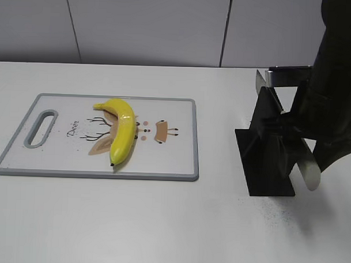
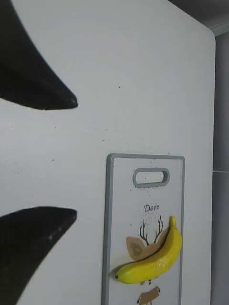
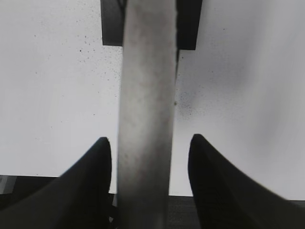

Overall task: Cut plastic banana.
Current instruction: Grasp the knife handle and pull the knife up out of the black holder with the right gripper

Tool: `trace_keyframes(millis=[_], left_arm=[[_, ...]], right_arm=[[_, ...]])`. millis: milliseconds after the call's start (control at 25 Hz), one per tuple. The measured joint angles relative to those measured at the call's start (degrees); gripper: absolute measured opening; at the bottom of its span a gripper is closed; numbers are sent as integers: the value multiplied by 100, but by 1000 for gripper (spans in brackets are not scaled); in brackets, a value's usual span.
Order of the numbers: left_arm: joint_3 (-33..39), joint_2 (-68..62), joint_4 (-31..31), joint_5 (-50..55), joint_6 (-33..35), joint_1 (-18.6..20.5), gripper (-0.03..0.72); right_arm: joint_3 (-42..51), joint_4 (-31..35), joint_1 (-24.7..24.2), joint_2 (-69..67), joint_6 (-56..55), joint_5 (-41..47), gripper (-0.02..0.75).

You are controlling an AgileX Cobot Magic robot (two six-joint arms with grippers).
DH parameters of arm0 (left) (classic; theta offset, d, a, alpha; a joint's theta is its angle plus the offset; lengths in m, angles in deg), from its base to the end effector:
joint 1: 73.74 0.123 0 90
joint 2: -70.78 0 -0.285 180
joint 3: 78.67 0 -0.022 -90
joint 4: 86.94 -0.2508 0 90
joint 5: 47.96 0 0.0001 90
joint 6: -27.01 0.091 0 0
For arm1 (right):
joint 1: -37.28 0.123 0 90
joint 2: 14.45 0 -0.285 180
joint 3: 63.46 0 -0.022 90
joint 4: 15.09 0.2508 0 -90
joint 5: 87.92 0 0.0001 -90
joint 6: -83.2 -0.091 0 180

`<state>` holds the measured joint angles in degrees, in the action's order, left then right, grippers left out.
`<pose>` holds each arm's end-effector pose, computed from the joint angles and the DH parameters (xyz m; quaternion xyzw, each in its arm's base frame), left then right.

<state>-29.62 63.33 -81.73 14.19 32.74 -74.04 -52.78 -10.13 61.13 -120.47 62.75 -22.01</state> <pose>-0.0060 -0.0073 0.2733 0.0474 0.8579 -0.0212 0.5112 0.2792 0.1313 0.2133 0.0111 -0.9989 -0.0276 0.0358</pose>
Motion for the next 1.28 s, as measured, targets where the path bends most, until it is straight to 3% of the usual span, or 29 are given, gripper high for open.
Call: trace_keyframes(millis=[200,360,1280], left_arm=[[0,0,0,0,0,0,597],[0,0,0,0,0,0,596],[0,0,0,0,0,0,591]], right_arm=[[0,12,0,0,-97,-2,338],[0,41,5,-4,-198,-8,157],[-11,15,12,553,-316,288,161]])
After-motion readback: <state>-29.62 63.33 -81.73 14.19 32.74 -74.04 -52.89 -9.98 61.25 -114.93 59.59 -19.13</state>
